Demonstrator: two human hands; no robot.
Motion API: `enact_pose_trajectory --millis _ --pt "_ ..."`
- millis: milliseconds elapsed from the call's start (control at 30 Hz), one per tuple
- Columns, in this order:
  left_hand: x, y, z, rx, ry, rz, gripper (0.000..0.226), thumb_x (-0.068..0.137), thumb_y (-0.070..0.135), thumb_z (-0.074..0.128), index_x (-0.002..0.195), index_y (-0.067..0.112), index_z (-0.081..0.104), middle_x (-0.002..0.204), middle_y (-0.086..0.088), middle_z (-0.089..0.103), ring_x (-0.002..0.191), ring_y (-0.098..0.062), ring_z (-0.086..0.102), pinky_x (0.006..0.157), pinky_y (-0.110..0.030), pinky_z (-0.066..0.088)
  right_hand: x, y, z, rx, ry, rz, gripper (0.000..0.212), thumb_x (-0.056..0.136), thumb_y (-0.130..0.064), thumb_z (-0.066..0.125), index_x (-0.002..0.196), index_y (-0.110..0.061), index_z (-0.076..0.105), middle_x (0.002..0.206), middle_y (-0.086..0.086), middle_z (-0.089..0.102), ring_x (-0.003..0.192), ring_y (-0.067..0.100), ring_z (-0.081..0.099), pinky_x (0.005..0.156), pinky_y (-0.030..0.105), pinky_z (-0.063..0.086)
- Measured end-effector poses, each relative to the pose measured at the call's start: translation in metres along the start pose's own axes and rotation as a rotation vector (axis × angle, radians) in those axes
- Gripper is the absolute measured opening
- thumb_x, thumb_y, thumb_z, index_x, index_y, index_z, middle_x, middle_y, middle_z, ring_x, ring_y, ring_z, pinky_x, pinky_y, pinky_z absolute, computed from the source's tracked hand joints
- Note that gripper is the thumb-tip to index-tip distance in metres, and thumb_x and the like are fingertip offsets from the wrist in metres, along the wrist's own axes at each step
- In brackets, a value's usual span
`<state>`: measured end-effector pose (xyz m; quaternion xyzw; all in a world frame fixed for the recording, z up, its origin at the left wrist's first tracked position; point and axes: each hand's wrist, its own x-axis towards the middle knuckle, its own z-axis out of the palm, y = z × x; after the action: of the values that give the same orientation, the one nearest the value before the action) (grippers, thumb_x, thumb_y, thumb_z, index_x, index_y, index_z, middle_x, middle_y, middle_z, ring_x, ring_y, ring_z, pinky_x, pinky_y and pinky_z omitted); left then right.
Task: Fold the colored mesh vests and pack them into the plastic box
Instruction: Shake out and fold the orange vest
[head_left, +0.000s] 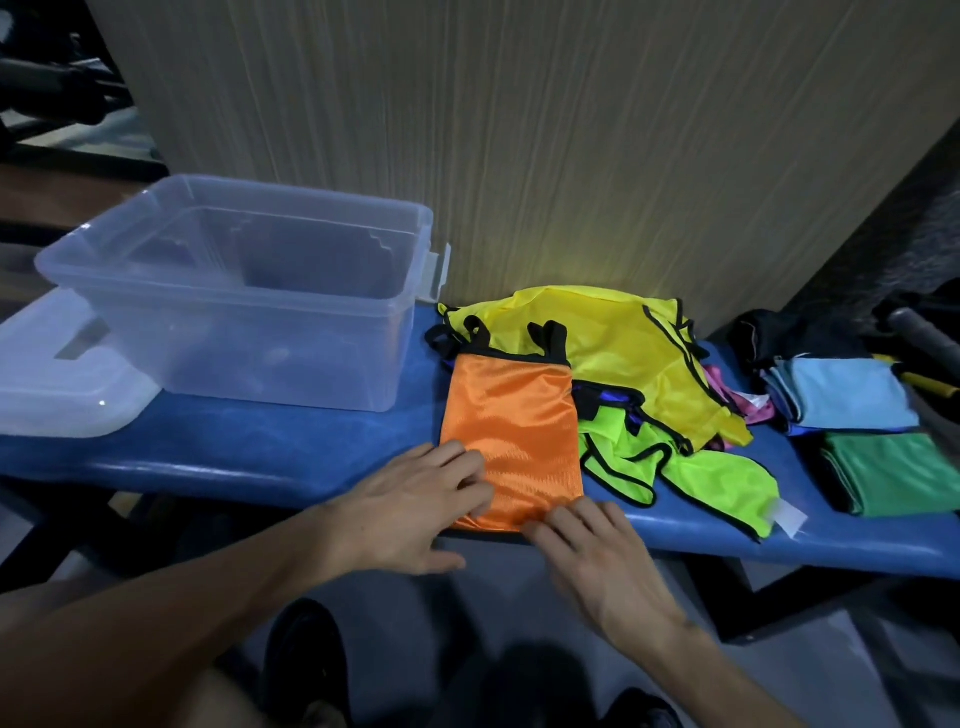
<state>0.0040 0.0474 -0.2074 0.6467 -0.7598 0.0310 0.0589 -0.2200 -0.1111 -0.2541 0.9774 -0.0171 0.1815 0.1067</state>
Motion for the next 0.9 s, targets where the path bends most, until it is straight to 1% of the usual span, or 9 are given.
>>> enact_pose_trajectory --millis 100,200,267,400,500,600,733,833,900 --pt "-0.002 -0.005 0.009 0.054 0.071 0.003 0.042 0.078 0.047 0.076 0.103 0.029 0.048 0.113 0.009 0.046 0.103 -0.013 0.047 0.079 -0.026 0.047 -0.009 0.013 -0.006 0.063 0.033 0.152 0.029 0.083 -0.023 0.071 0.109 -0.022 0.059 0.099 -0.004 0.054 0.084 0.024 0.054 0.072 0.037 0.045" --pt "-0.002 -0.009 0.017 0.049 0.166 0.047 0.030 0.081 0.033 0.072 0.101 0.024 0.051 0.109 0.006 0.052 0.099 -0.017 0.052 0.076 -0.029 0.050 -0.010 0.015 -0.010 0.133 0.053 0.237 0.016 0.091 -0.029 0.065 0.100 -0.022 0.054 0.096 -0.005 0.051 0.080 0.023 0.053 0.067 0.035 0.047" --pt "-0.005 -0.013 0.020 0.002 0.221 0.073 0.021 0.086 0.028 0.069 0.101 0.022 0.056 0.108 0.004 0.055 0.098 -0.018 0.055 0.079 -0.030 0.051 -0.008 0.014 -0.009 0.112 0.060 0.254 0.021 0.087 -0.028 0.072 0.098 -0.021 0.055 0.097 -0.005 0.050 0.080 0.022 0.053 0.065 0.034 0.046" --pt "-0.012 -0.018 0.023 -0.066 0.357 0.047 0.012 0.093 0.026 0.065 0.100 0.016 0.064 0.104 0.003 0.062 0.095 -0.017 0.061 0.080 -0.025 0.050 -0.007 0.011 -0.003 0.015 0.041 0.222 0.040 0.082 -0.025 0.077 0.113 -0.022 0.052 0.112 -0.001 0.056 0.086 0.025 0.054 0.067 0.037 0.045" --pt "-0.015 -0.017 0.026 -0.101 0.401 -0.004 0.018 0.098 0.029 0.058 0.103 0.014 0.065 0.103 0.004 0.065 0.094 -0.017 0.064 0.077 -0.029 0.053 -0.005 0.011 -0.004 0.031 0.087 0.233 0.037 0.085 -0.022 0.070 0.117 -0.023 0.052 0.117 0.000 0.058 0.087 0.026 0.056 0.067 0.039 0.048" --pt "-0.016 -0.020 0.027 -0.086 0.383 -0.006 0.022 0.098 0.031 0.057 0.108 0.014 0.065 0.105 0.004 0.066 0.096 -0.016 0.064 0.078 -0.030 0.055 0.000 0.015 -0.008 0.131 0.123 0.274 0.023 0.091 -0.027 0.057 0.114 -0.021 0.060 0.118 -0.004 0.060 0.091 0.024 0.060 0.071 0.038 0.051" --pt "-0.017 -0.022 0.028 -0.047 0.357 0.032 0.026 0.090 0.026 0.061 0.114 0.016 0.065 0.111 0.003 0.065 0.099 -0.016 0.064 0.079 -0.027 0.055 0.004 0.017 -0.014 0.296 0.151 0.335 0.022 0.094 -0.028 0.056 0.113 -0.022 0.066 0.121 -0.013 0.061 0.096 0.016 0.059 0.079 0.037 0.052" --pt "-0.018 -0.021 0.028 -0.147 0.378 -0.024 0.023 0.090 0.019 0.061 0.112 0.015 0.066 0.110 0.005 0.065 0.097 -0.014 0.065 0.075 -0.031 0.057 0.007 0.016 -0.021 0.460 0.218 0.361 0.019 0.097 -0.027 0.059 0.114 -0.023 0.067 0.127 -0.017 0.062 0.107 0.010 0.059 0.090 0.034 0.049" --pt "-0.020 -0.019 0.022 -0.259 0.379 -0.104 0.021 0.094 0.022 0.059 0.113 0.018 0.066 0.108 0.012 0.065 0.094 -0.007 0.064 0.076 -0.030 0.056 0.011 0.014 -0.027 0.576 0.272 0.389 0.018 0.099 -0.027 0.061 0.114 -0.022 0.068 0.129 -0.019 0.063 0.116 0.007 0.058 0.095 0.034 0.047"
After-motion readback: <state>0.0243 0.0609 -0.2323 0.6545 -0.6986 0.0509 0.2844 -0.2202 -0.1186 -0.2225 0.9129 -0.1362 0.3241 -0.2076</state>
